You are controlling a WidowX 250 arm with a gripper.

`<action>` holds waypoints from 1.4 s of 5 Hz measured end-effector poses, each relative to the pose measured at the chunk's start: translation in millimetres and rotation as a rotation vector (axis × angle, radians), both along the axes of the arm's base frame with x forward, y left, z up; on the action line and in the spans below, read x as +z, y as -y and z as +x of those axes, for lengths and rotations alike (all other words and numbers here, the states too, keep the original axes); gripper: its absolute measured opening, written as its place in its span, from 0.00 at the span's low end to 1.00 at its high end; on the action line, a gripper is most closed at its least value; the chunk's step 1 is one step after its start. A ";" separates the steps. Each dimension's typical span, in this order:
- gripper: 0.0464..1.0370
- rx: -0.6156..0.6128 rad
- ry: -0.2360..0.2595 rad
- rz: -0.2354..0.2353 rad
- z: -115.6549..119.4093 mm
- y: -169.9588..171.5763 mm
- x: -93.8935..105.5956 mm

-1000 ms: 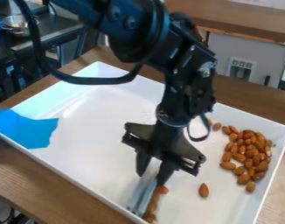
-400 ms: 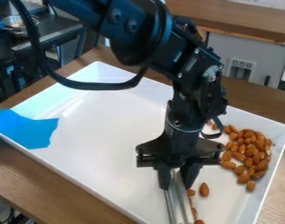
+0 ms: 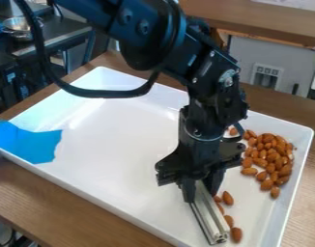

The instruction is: Sweep into pile

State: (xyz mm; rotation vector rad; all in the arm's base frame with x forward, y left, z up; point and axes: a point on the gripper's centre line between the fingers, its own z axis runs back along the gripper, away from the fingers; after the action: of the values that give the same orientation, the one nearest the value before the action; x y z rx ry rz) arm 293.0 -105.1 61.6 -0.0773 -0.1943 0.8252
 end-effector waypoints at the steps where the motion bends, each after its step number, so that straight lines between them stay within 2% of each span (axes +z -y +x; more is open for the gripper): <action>1: 0.31 0.054 0.011 -0.016 19.5 -3.4 2.9; 2: 0.31 0.115 -0.002 -0.047 40.6 3.3 5.7; 4: 0.31 0.217 0.050 -0.082 99.3 -13.1 33.4; 5: 0.31 0.216 0.082 -0.073 111.6 -30.0 48.7; 6: 0.31 0.166 0.061 -0.074 97.4 -42.6 54.0; 7: 0.31 0.179 0.045 -0.072 70.3 -44.7 63.5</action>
State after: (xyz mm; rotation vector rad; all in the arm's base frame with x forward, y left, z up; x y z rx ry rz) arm 363.3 -60.4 125.1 -0.1482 -0.2160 1.0099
